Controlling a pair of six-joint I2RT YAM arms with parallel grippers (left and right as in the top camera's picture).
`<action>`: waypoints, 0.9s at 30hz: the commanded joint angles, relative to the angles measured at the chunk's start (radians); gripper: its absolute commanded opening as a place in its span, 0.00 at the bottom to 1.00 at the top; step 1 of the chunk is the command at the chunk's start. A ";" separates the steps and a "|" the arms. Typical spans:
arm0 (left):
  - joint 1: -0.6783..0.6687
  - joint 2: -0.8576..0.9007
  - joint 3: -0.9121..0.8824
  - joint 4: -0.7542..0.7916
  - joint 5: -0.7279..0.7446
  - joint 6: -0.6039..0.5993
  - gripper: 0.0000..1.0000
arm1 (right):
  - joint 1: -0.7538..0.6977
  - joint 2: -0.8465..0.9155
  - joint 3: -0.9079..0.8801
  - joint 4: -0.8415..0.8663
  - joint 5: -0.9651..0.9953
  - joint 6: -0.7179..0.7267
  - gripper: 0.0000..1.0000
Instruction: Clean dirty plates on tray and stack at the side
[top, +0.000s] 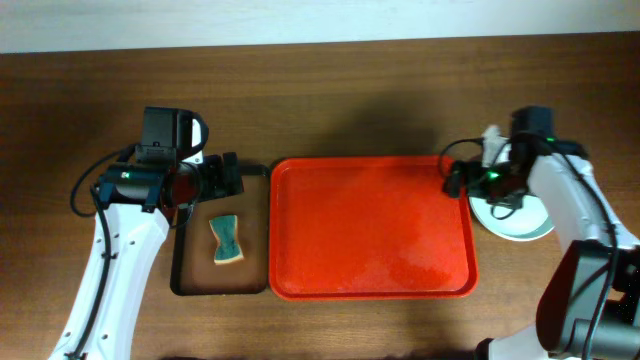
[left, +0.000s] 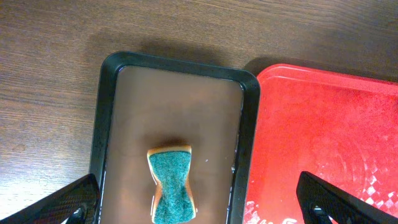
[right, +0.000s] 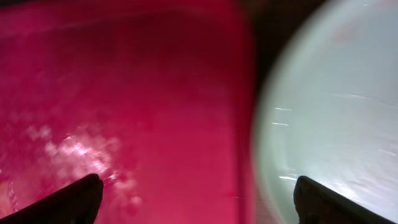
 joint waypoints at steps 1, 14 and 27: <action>0.002 -0.001 0.006 -0.001 -0.007 0.008 0.99 | 0.060 -0.007 -0.001 0.001 0.010 -0.027 0.99; 0.002 -0.001 0.006 -0.001 -0.007 0.008 0.99 | 0.075 -0.009 -0.005 0.005 0.010 -0.027 0.99; 0.002 -0.001 0.006 -0.001 -0.007 0.008 0.99 | 0.427 -0.639 -0.005 0.004 0.010 -0.027 0.98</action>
